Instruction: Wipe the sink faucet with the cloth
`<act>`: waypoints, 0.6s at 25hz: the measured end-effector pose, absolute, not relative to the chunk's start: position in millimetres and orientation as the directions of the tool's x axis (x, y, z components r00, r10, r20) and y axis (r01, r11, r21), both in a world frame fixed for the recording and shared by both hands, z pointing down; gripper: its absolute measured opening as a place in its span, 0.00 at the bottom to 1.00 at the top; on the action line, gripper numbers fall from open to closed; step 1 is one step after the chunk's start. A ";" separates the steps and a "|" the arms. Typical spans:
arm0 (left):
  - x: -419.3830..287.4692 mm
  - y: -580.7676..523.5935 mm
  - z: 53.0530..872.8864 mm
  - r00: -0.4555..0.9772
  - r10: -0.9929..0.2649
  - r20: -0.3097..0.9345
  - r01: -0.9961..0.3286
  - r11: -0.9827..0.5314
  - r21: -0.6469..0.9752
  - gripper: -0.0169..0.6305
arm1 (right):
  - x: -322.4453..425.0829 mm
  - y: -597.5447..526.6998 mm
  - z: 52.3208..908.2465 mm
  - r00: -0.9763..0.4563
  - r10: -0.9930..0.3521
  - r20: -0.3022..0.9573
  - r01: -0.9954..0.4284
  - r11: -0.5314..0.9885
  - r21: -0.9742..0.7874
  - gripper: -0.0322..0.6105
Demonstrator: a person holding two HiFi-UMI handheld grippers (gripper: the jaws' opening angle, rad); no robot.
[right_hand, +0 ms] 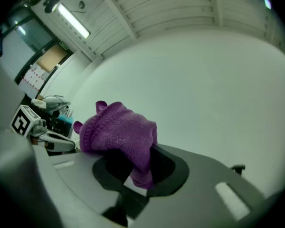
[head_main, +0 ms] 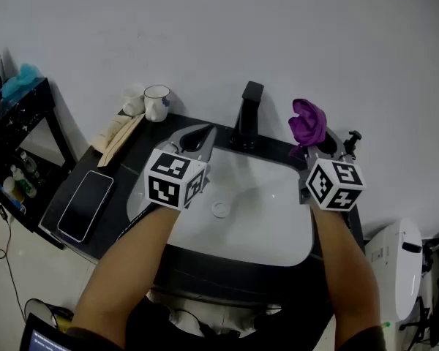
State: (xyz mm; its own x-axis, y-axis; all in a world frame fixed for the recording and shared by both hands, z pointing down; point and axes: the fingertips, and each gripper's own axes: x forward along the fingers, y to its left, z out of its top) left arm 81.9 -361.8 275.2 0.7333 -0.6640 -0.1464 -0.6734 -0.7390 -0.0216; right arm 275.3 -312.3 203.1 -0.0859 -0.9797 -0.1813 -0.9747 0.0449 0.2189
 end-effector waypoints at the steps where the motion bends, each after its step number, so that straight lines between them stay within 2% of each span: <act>1: 82.1 -361.1 275.1 0.736 -0.661 -0.146 -0.670 -0.742 -0.018 0.05 | 270.2 -320.8 194.8 -0.109 -0.981 -0.161 -0.964 0.065 0.259 0.16; 7: 93.6 -358.2 279.0 0.758 -0.640 -0.129 -0.650 -0.758 -0.055 0.05 | 234.1 -379.6 158.9 -0.202 -0.979 0.020 -0.818 0.180 0.546 0.15; 12: 101.7 -361.9 280.6 0.760 -0.637 -0.130 -0.649 -0.752 -0.114 0.05 | 212.2 -421.7 163.1 -0.168 -0.966 0.197 -0.591 0.259 0.764 0.15; 15: 103.9 -361.3 276.4 0.766 -0.626 -0.147 -0.642 -0.758 -0.116 0.05 | 207.8 -436.0 165.5 -0.142 -0.955 0.262 -0.521 0.297 0.800 0.15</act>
State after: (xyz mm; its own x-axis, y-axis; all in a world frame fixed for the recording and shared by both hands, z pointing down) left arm 103.9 -361.3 276.4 0.7657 -0.6262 -0.1466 -0.6420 -0.7579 -0.1159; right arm 207.8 -436.0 165.5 -0.1418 -0.9546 0.2621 -0.5205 0.2971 0.8005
